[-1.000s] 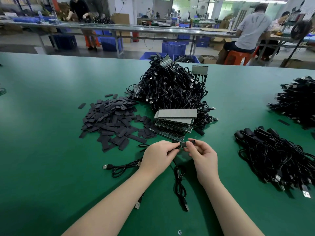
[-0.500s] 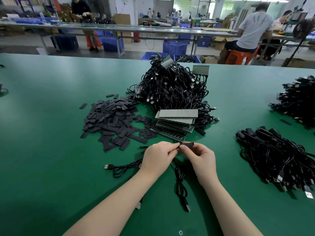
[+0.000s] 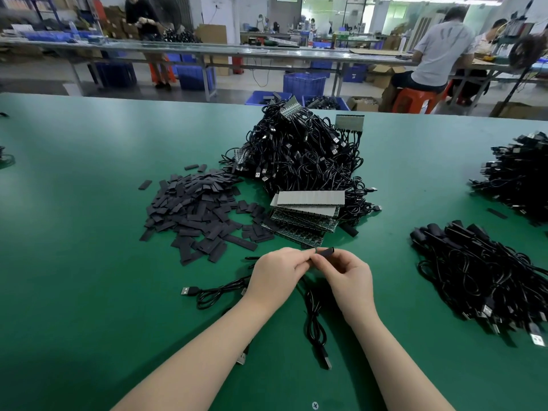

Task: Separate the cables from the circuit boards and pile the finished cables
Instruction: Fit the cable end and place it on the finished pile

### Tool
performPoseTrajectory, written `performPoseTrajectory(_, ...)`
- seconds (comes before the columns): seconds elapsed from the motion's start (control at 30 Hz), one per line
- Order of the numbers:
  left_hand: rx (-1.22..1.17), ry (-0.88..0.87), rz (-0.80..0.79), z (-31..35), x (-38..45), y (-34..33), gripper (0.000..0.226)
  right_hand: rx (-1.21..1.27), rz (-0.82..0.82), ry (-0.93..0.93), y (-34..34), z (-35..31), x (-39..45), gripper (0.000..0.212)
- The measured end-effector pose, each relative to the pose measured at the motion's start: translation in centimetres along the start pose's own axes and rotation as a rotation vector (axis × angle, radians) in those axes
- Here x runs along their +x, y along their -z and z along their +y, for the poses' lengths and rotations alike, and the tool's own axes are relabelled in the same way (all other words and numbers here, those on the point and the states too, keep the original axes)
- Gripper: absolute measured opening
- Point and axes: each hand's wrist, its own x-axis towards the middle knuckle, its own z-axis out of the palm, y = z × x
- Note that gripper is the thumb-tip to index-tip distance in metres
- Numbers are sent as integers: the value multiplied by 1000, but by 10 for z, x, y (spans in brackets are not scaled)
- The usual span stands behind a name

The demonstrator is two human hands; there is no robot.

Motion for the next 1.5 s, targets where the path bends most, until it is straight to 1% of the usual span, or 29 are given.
performPoseTrajectory(0.13,-18,42,41,-1,1,-1,28,-68,59,92,-3,-2,-7,49)
performPoseTrajectory(0.2,-26,58,40,-2,1,-1,29,-91,45,121,-4,-1,-8,55)
performPoseTrajectory(0.37,-63,64,29,-2,0,0,30,-101,8,93,-3,2,-5,43)
performPoseTrajectory(0.5,-61,54,22,-1,1,0,30,-69,9,60,-3,3,-4,44)
performPoseTrajectory(0.6,-92,57,64,-1,0,0,29,-2,1,15,-1,0,-4,51)
performPoseTrajectory(0.63,-101,51,76,-2,0,0,29,5,3,1,-1,-1,-3,46)
performPoseTrajectory(0.7,-98,29,91,-2,-2,0,33,-53,-15,10,-2,-3,-2,21)
performPoseTrajectory(0.73,-92,20,98,-2,-2,0,37,-95,-34,20,-3,-3,-3,15)
performPoseTrajectory(0.8,-94,21,109,-1,-2,0,44,-119,-51,16,-3,-1,-4,12)
performPoseTrajectory(0.87,-90,-2,109,-1,-1,0,49,-96,-34,13,-1,0,-3,12)
performPoseTrajectory(0.97,-11,-71,94,-2,2,0,55,-52,19,-7,0,2,-1,13)
performPoseTrajectory(1.07,67,-2,74,-4,4,-1,61,105,129,-71,3,2,1,9)
performPoseTrajectory(1.13,93,33,74,-6,4,-2,54,187,202,-98,6,2,3,12)
performPoseTrajectory(1.2,101,32,57,-6,4,-3,34,256,242,-121,8,0,3,13)
performPoseTrajectory(1.27,105,39,29,-5,4,-3,23,288,248,-134,9,0,3,15)
performPoseTrajectory(1.4,95,39,30,-4,5,-3,20,253,230,-129,7,2,3,15)
performPoseTrajectory(1.5,78,18,66,-2,5,-2,17,160,170,-90,2,3,2,8)
